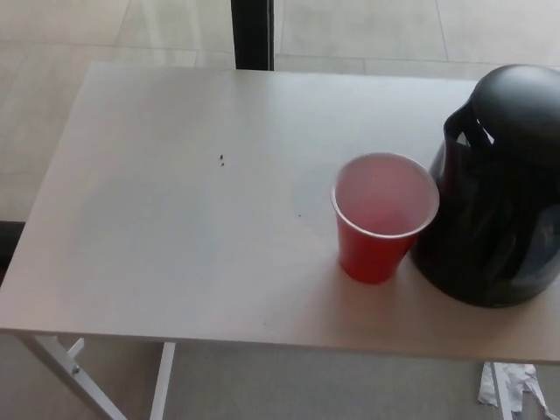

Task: The robot uses its right hand to lift up a kettle kept on the middle of the desk by its handle and tilt it into a glass kept next to it to pour out water

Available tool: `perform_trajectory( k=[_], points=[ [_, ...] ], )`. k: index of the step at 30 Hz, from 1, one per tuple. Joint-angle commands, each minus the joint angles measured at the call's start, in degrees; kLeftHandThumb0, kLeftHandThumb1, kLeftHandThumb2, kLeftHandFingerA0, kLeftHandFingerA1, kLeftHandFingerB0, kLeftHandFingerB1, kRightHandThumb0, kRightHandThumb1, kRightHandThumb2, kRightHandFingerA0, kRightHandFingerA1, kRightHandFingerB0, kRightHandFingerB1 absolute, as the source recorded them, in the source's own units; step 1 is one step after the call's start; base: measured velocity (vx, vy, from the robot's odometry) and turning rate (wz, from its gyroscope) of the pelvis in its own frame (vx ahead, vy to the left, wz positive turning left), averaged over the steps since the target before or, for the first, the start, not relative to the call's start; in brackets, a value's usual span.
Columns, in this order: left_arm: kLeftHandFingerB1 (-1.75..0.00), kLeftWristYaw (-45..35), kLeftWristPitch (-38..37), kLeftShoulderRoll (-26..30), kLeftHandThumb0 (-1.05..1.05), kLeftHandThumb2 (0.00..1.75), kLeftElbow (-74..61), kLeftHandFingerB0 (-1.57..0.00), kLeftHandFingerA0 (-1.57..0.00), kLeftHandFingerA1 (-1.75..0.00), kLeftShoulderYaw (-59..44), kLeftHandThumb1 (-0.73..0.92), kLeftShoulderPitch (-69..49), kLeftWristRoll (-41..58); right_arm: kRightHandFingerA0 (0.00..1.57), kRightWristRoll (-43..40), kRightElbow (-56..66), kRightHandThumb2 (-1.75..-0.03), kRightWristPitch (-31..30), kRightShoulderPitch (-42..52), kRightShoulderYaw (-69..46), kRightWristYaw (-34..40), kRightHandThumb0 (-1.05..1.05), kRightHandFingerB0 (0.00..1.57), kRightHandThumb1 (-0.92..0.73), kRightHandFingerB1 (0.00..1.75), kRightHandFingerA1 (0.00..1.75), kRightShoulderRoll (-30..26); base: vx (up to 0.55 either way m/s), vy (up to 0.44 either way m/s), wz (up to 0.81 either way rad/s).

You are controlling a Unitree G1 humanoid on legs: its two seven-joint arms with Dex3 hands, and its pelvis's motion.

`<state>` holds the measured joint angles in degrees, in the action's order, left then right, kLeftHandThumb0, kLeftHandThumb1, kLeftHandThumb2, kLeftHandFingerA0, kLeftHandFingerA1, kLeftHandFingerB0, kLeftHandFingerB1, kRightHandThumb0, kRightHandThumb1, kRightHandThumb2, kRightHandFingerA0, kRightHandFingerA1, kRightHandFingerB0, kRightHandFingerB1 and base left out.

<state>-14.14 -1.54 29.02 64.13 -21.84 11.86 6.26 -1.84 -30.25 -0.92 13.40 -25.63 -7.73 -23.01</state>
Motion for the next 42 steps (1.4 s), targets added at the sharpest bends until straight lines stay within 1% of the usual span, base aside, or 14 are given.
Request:
perform_trajectory(
  k=[1,5,6,11,20,21,22,25,30,33,35,36,41,42],
  points=[
    [-1.66,-8.2,0.9,3.1,-1.0,0.94,3.9,-0.38,-0.52,-1.61,-4.5,0.09,0.8,5.7,0.0,-3.1,6.3,-0.85,2.8,2.6,-1.2,-9.1,-0.81,0.0,-0.59,0.01,0.0,-7.4,0.0,0.0,0.0],
    [-1.6,-8.8,0.5,3.4,-1.05,1.0,4.7,-0.35,-0.47,-1.57,-6.3,0.23,1.4,6.3,0.0,-5.5,3.8,-0.85,0.2,2.3,-3.3,-9.5,-0.71,0.0,-0.65,0.0,0.0,-8.3,0.0,0.0,0.0],
    [-1.65,-8.8,0.7,3.6,-1.05,1.0,5.1,-0.33,-0.49,-1.62,-6.3,0.19,1.6,6.2,0.0,-7.1,3.3,-0.63,-1.0,2.0,-4.4,-10.0,-0.63,0.0,-0.78,0.0,0.0,-7.8,0.0,0.0,0.0],
    [-1.47,-8.0,0.2,3.9,-1.05,1.03,6.1,-0.32,-0.48,-1.49,-5.0,0.26,0.1,4.6,0.03,-8.8,1.1,-0.8,-6.3,1.8,-8.1,-6.8,-0.53,0.01,-0.67,0.07,0.21,-6.4,0.0,0.0,0.0],
    [-1.75,-7.8,0.5,4.7,-1.05,0.86,6.8,-0.15,-0.44,-1.58,-11.1,0.41,-3.8,9.6,0.1,-19.0,-10.0,-0.74,-18.1,-7.3,-23.0,0.0,-0.49,0.08,-0.68,0.2,0.34,-8.5,0.0,0.0,0.0],
    [-1.58,-7.7,-0.3,4.9,-1.05,1.19,6.8,-0.25,-0.33,-1.69,-12.1,0.33,-5.0,10.0,0.01,-18.0,-12.1,-0.86,-18.2,-8.3,-23.4,0.0,-0.47,0.0,-0.52,0.26,0.37,-9.9,0.0,0.0,0.0],
    [-1.71,-8.1,-0.6,5.5,-1.05,0.87,7.1,-0.13,-0.35,-1.63,-12.5,0.44,-5.8,10.0,0.0,-19.5,-10.2,-0.82,-20.9,-9.3,-26.4,3.7,-0.5,0.0,-0.49,0.18,0.28,-10.0,0.0,0.0,0.0],
    [-1.71,-8.3,-0.1,6.0,-1.05,0.9,7.1,-0.15,-0.3,-1.66,-14.2,0.49,-5.8,10.9,0.02,-21.2,-10.7,-0.62,-21.8,-11.8,-30.4,6.1,-0.43,0.0,-0.72,0.14,0.23,-10.8,0.0,0.0,0.0],
    [-1.47,-7.7,-0.7,7.8,-1.05,0.77,7.0,-0.13,-0.36,-1.45,-18.1,0.61,-1.7,13.2,0.1,-20.4,-1.7,-0.7,-22.1,-15.2,-29.9,3.9,-0.55,0.05,-0.69,0.19,0.22,-12.6,0.0,0.0,0.0],
    [-1.33,-9.7,1.0,9.5,-1.05,0.75,5.3,-0.36,-0.46,-1.36,-21.1,0.53,3.3,16.4,0.0,-21.3,6.5,-0.91,-22.4,-18.8,-25.5,-2.6,-0.8,0.0,-0.52,0.16,0.09,-15.5,0.0,0.0,0.0],
    [-1.26,-11.9,1.3,10.1,-1.05,0.68,4.1,-0.49,-0.4,-1.41,-20.7,0.45,5.3,16.3,0.01,-21.7,11.6,-0.75,-22.3,-20.6,-21.3,-7.4,-0.85,0.0,-0.5,0.24,0.46,-17.3,0.0,0.0,0.0],
    [-0.96,-12.3,1.3,10.2,-0.34,0.72,3.9,-0.71,-0.7,-0.98,-20.6,-0.22,5.7,16.2,0.03,-21.4,15.1,-0.9,-23.7,-20.4,-19.6,-7.5,-0.8,0.0,-0.49,0.32,0.42,-17.7,0.0,0.0,0.0],
    [-0.98,-13.6,-1.5,9.4,-0.34,0.72,3.0,-0.75,-0.71,-0.99,-17.8,-0.22,4.5,13.7,0.0,-21.8,21.2,-0.66,-20.6,-20.1,-14.6,-12.1,-0.57,0.0,-0.6,0.19,0.08,-17.0,0.0,0.0,0.0],
    [-0.98,-13.9,-1.7,8.9,-0.34,0.73,2.7,-0.72,-0.74,-1.01,-17.2,-0.22,3.9,13.4,0.0,-21.4,22.3,-0.76,-18.6,-19.6,-13.7,-13.0,-0.76,0.0,-0.45,0.07,0.04,-16.5,0.0,0.0,0.0]
  ],
)
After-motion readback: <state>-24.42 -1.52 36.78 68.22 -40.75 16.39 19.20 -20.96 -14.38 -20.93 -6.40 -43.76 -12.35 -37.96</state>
